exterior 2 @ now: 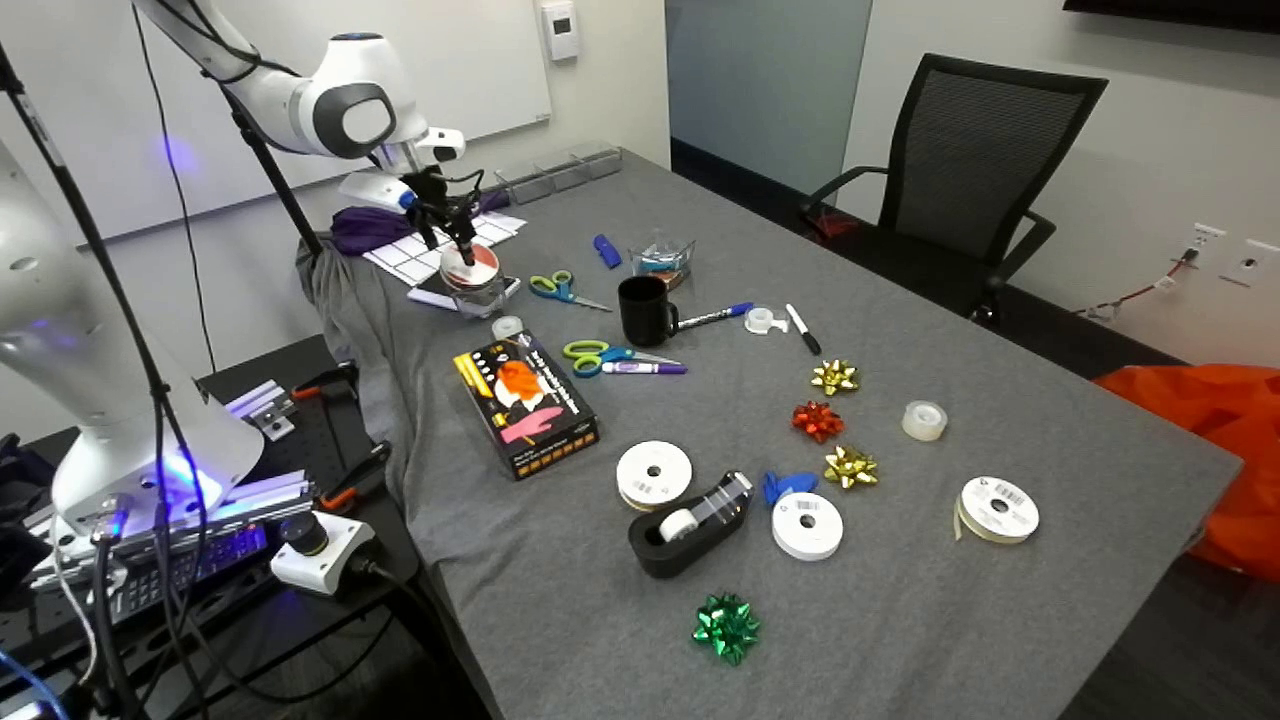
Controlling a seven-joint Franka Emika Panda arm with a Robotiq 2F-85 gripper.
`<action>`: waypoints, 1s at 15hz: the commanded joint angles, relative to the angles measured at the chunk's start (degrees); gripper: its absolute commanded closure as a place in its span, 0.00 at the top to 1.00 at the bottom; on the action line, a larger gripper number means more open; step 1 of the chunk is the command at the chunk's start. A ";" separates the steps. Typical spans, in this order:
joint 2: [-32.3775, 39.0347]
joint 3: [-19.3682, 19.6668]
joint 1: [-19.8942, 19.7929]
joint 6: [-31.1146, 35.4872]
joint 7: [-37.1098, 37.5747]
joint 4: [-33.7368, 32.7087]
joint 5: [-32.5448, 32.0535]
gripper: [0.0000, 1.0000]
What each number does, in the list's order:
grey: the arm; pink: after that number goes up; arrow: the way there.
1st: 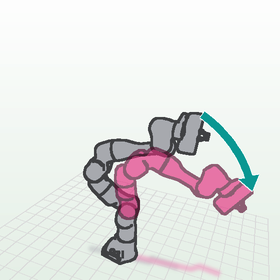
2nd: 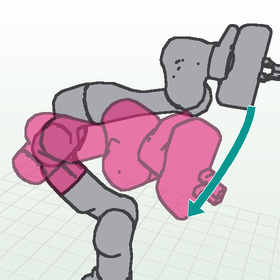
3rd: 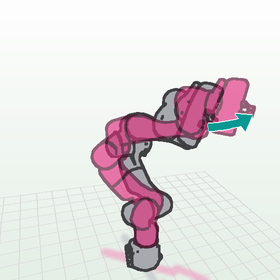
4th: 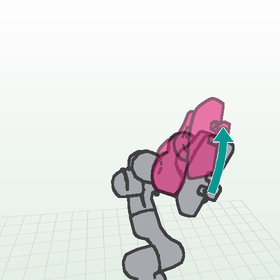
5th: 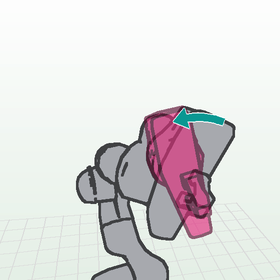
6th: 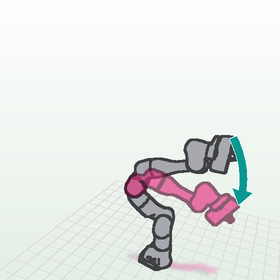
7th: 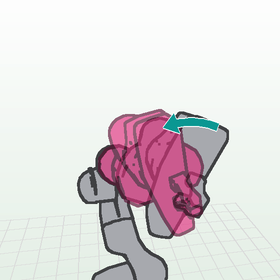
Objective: Remove the object in the clear case on the left and put it on the table
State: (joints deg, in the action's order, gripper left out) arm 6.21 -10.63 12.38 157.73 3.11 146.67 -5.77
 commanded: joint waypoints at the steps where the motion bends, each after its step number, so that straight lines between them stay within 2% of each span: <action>1: 3.97 0.96 1.47 1.88 4.64 -1.68 -5.53 1.00; 3: 4.99 2.25 2.64 1.98 8.40 -2.21 -10.30 1.00; 4: 5.36 2.83 3.19 1.86 10.22 -2.64 -12.13 0.75; 5: 5.70 3.22 3.60 1.71 11.51 -2.97 -13.26 0.74; 9: 5.66 2.98 3.55 1.47 13.66 -3.60 -14.61 0.45; 15: 3.06 2.19 3.01 -0.02 10.23 -2.65 -11.25 0.11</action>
State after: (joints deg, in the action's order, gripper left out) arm 10.14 -8.19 15.65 158.42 15.46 143.28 -18.72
